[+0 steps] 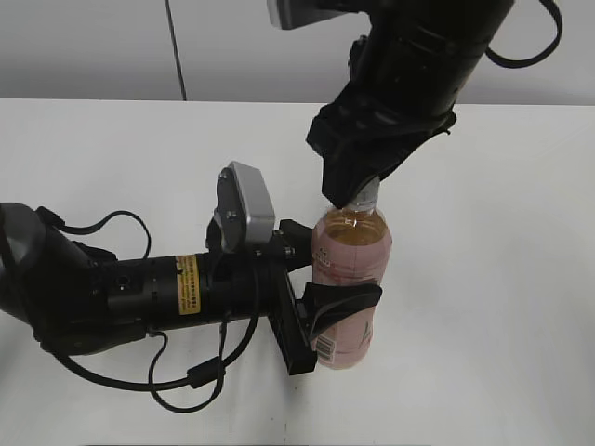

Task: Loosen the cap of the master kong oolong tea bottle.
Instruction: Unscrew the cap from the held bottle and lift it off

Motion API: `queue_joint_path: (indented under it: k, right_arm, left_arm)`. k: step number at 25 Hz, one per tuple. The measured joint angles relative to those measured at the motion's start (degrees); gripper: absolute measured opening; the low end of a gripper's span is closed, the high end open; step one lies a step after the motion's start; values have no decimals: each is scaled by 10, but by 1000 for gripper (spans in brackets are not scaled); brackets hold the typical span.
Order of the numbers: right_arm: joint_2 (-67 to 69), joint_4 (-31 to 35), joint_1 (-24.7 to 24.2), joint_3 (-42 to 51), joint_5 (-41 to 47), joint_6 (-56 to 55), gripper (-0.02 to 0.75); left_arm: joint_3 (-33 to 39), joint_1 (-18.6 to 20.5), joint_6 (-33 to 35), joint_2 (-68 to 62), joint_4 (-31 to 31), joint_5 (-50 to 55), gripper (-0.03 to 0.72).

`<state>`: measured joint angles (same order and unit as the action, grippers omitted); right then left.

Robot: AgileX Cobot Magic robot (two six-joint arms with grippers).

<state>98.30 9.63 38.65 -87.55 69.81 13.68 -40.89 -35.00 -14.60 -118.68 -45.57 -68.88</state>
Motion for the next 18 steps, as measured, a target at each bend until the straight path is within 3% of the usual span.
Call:
queue_joint_path:
  k: [4, 7, 10, 18]
  right_arm:
    - [0, 7, 0, 1, 1, -1, 393]
    - [0, 6, 0, 1, 1, -1, 275]
    - [0, 4, 0, 1, 1, -22, 272]
    - [0, 22, -1, 1, 5, -206, 273]
  left_arm:
    - [0, 0, 0, 0, 0, 0, 389]
    - [0, 0, 0, 0, 0, 0, 389]
    - [0, 0, 0, 0, 0, 0, 389]
    - [0, 0, 1, 0, -4, -1, 389]
